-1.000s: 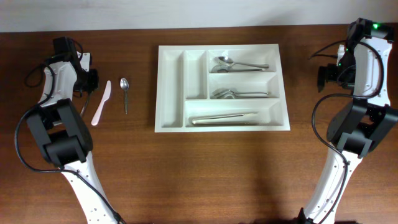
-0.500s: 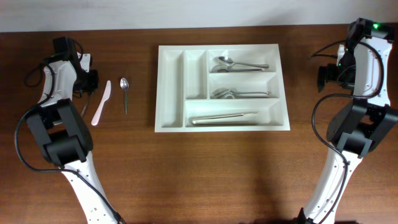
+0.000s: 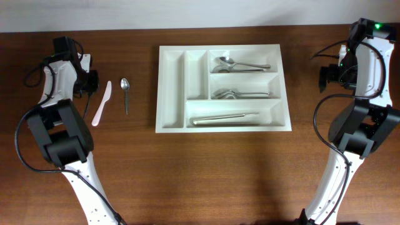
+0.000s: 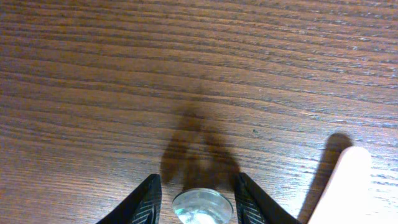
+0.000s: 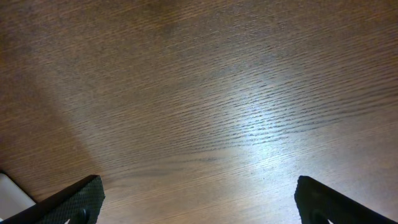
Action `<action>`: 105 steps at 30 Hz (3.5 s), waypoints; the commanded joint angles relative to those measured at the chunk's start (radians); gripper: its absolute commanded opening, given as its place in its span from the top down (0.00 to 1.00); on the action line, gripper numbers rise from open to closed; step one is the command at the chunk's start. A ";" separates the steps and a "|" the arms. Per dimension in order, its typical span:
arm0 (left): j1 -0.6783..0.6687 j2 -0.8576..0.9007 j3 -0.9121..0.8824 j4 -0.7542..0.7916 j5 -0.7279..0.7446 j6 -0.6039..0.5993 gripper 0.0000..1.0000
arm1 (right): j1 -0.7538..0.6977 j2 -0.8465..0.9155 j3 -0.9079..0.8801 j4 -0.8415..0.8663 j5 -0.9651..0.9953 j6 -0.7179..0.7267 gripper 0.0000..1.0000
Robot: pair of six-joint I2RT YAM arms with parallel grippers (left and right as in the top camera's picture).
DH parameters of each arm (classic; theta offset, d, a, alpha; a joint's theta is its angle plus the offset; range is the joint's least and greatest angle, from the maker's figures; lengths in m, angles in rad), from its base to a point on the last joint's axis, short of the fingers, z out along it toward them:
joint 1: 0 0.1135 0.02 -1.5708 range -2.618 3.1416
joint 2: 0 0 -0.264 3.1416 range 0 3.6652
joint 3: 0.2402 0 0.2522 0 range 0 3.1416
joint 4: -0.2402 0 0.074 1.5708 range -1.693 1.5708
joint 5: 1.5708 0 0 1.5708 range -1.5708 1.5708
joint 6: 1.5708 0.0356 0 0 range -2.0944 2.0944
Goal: Pack container
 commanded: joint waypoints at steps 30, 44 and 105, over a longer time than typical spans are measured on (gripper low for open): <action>0.008 0.041 0.005 -0.114 -0.041 0.017 0.64 | -0.004 -0.043 0.002 0.000 0.009 0.001 0.01; 0.008 0.041 0.005 -0.181 -0.041 0.017 0.66 | -0.004 -0.043 0.002 0.000 0.009 0.001 0.01; 0.017 0.042 0.005 -0.068 -0.045 0.015 0.36 | -0.004 -0.043 0.002 0.000 0.009 0.001 0.01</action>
